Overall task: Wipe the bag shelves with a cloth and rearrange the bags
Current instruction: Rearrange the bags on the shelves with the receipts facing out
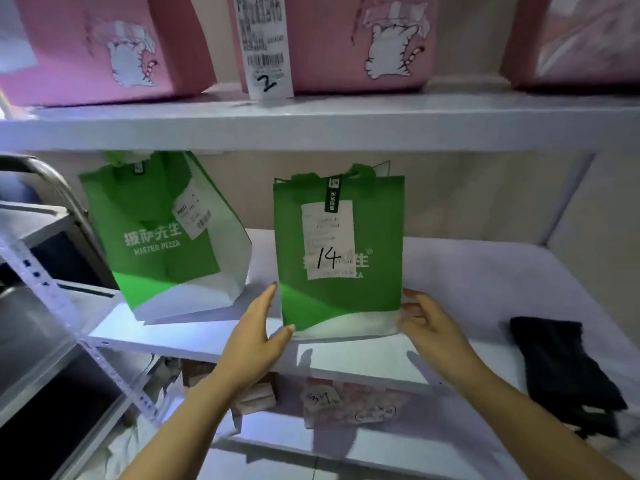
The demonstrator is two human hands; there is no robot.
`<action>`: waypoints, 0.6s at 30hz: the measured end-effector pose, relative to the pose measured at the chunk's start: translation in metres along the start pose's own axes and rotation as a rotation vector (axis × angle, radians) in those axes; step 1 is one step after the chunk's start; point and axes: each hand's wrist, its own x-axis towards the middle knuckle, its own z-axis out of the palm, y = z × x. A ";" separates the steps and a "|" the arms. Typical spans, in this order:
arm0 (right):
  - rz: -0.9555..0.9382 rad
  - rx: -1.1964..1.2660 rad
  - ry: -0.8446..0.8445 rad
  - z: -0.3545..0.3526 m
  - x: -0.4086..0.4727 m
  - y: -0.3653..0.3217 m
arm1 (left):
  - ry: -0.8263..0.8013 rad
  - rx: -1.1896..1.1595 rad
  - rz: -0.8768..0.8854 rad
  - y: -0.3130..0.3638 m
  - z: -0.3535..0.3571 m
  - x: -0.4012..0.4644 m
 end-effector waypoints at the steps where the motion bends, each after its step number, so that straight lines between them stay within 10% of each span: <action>1: 0.024 -0.018 -0.020 -0.002 -0.006 -0.009 | -0.018 0.015 -0.026 0.008 -0.009 -0.005; 18: -0.055 -0.161 -0.286 -0.071 -0.112 -0.296 | -0.019 0.110 -0.006 0.221 -0.247 -0.077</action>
